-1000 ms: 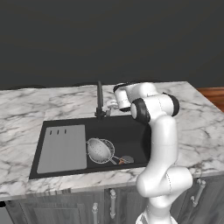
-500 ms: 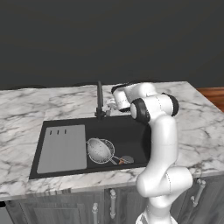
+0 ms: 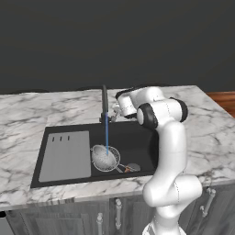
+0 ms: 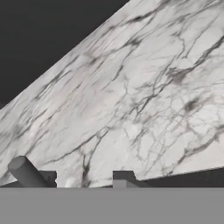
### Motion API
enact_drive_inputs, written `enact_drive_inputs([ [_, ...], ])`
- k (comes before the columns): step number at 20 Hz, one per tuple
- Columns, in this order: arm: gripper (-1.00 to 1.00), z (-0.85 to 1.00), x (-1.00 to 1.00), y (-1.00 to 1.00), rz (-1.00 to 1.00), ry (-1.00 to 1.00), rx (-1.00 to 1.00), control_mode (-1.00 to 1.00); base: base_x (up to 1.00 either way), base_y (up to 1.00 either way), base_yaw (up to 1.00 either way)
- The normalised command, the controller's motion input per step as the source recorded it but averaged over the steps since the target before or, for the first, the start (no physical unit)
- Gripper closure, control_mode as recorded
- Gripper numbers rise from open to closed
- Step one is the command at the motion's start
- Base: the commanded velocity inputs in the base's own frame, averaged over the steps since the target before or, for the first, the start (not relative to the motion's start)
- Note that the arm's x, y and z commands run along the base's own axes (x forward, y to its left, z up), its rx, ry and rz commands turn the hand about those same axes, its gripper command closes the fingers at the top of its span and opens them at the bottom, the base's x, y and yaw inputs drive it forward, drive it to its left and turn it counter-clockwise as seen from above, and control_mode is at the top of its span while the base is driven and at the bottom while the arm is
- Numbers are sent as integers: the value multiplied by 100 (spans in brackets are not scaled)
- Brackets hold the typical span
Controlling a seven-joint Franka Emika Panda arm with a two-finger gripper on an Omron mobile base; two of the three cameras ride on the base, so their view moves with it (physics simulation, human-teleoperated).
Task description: Pick the strainer and strainer and place them in the sink. Then turn on the water.
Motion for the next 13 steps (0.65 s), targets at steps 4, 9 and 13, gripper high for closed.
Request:
enact_drive_inputs([
  [4,100,-52,-28,-89,-8,7,9,-100,0,0,0],
  [9,100,-44,-24,-84,-6,6,6,-100,0,0,0],
  [13,100,-31,-13,-71,-4,2,3,-100,0,0,0],
])
